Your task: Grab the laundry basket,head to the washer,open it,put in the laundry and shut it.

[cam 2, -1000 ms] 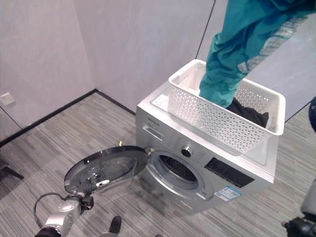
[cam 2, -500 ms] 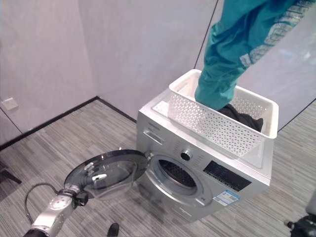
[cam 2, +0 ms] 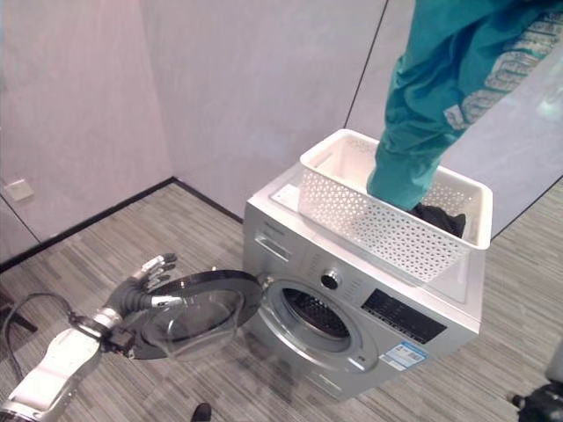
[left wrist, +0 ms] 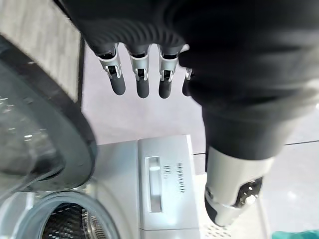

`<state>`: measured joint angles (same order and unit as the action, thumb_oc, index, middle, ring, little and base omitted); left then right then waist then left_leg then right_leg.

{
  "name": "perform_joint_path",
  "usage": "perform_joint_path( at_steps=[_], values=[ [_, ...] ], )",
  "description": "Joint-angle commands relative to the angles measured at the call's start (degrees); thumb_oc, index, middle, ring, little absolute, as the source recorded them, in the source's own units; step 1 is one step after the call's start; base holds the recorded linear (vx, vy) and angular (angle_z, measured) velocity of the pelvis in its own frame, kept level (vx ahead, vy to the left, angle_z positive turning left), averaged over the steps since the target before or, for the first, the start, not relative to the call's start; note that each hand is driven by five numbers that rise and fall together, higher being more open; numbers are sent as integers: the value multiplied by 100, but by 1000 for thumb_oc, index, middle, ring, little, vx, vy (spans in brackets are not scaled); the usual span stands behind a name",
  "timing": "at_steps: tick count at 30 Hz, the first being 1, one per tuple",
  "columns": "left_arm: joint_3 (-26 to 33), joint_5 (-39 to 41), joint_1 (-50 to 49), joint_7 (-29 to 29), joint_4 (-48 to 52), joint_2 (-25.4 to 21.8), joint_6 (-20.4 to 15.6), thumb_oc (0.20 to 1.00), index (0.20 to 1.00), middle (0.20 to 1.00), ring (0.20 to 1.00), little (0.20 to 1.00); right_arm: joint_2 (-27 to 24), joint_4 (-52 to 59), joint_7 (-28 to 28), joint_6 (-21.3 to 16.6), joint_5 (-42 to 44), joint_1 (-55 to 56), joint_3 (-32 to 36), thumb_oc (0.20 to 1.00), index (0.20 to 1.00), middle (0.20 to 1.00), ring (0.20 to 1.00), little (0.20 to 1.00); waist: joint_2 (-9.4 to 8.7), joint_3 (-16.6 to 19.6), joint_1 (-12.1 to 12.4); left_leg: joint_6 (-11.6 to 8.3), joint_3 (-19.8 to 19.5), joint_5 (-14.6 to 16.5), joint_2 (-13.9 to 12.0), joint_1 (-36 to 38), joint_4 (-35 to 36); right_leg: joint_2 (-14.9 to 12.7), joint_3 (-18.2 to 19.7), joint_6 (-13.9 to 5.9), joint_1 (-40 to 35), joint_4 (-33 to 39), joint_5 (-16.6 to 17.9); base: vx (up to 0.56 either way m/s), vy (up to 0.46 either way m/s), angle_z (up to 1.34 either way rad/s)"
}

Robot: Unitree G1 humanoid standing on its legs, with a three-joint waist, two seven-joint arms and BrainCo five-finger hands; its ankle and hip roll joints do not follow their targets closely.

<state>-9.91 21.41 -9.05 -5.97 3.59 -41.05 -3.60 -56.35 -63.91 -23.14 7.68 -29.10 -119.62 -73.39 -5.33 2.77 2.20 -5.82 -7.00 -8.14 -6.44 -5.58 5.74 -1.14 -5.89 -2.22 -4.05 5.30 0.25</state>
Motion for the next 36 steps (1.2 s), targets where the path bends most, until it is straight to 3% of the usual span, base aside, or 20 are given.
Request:
perform_joint_path(
  at_steps=[1,7,26,32,36],
  values=[
    [88,-59,481,-16,458,-177,-327,1000,1000,1000,1000,1000,-96,-399,-130,52,26,-1433,-682,200,200,200,200,200,-231,143,48,-66,206,846,-518,418,-146,-749,-217,-674,15,-163,-104,-31,24,0],
    [-57,-36,624,-14,384,-68,-317,1000,1000,1000,1000,1000,29,7,-270,16,221,-1640,-682,200,200,200,200,200,-133,128,101,-46,272,875,-514,466,-134,-755,-167,-692,31,-144,-70,-15,16,-1],
    [-101,90,868,170,202,-161,-365,1000,1000,1000,1000,1000,586,607,-657,-104,902,-1713,13,200,200,200,200,200,-170,182,104,-3,299,900,-444,488,-101,-818,-179,-729,51,-101,9,-1,1,0],
    [-365,83,1382,320,239,-112,-526,1000,1000,1000,1000,1000,888,929,-778,-119,982,-1429,453,200,200,200,200,200,-184,186,77,5,256,814,-390,418,-90,-857,-239,-721,86,-101,64,-13,8,2],
    [-836,131,2266,491,257,122,-629,1000,1000,1000,1000,1000,1231,1092,-814,-140,1043,-1118,856,200,200,200,200,200,-183,182,35,-2,215,777,-360,361,-77,-871,-295,-716,90,-120,62,-31,11,4]
  ],
)
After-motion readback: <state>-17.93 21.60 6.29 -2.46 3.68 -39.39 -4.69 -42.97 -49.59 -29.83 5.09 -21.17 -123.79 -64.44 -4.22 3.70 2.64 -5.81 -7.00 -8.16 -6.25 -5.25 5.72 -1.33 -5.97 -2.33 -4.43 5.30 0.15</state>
